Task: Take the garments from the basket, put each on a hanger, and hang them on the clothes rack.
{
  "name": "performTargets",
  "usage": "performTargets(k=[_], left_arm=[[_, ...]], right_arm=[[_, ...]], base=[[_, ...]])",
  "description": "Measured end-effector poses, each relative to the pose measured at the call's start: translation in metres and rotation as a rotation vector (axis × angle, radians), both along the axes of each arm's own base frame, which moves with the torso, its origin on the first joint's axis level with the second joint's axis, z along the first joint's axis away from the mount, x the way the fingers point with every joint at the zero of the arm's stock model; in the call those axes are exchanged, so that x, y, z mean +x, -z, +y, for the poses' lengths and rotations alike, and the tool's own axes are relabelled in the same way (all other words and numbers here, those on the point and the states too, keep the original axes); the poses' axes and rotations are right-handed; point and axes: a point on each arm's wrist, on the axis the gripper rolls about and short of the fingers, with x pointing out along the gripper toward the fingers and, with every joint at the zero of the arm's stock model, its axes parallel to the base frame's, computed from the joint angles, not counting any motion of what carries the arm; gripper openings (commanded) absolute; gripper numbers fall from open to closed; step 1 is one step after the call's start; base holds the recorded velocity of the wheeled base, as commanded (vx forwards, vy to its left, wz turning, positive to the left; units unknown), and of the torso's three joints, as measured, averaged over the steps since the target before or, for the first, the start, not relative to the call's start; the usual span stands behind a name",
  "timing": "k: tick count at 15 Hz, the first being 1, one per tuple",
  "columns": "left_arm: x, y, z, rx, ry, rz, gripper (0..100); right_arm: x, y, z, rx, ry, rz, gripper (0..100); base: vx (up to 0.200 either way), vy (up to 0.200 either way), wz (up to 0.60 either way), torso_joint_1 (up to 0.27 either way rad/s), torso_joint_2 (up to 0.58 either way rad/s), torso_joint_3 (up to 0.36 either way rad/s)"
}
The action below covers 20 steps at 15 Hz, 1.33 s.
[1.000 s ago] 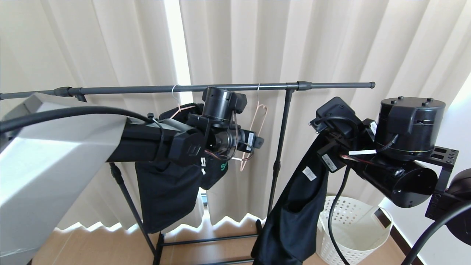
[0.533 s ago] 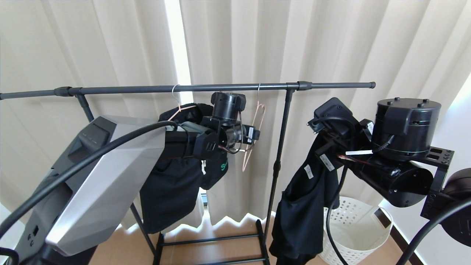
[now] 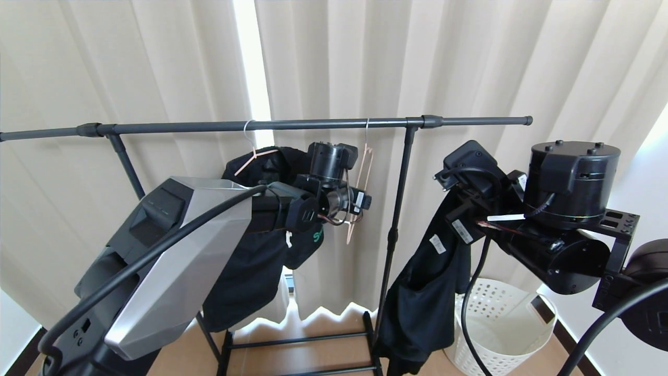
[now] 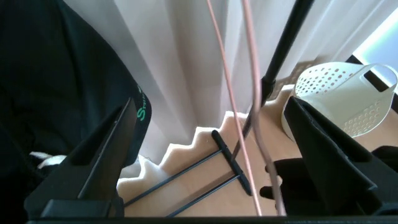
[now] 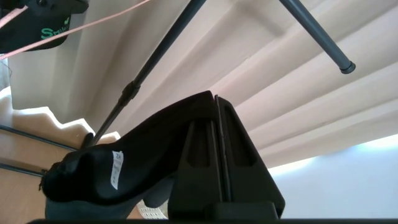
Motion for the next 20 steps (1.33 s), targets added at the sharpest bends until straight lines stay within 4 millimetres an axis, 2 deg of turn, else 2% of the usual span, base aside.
performTargets(k=[5,6,16,20], left_arm=[[0.001,0.005,-0.003,-0.001,0.003,0.001,100],[0.000,0.006,-0.004,0.000,0.006,0.003,0],[0.002,0.007,-0.002,-0.005,-0.002,0.006,0],[0.000,-0.006,0.003,-0.023,-0.036,-0.013,0]], right_arm=[[0.000,0.001,0.000,-0.002,0.000,0.002,0],[0.000,0.001,0.000,-0.002,0.000,0.003,0],[0.000,0.001,0.000,-0.002,0.000,0.003,0],[0.000,0.001,0.000,-0.002,0.000,0.003,0]], base=[[0.000,0.000,0.00,0.000,0.00,0.000],[0.000,0.000,0.00,0.000,0.00,0.000],[0.000,0.000,0.00,0.000,0.00,0.000],[0.000,0.000,0.00,0.000,0.00,0.000]])
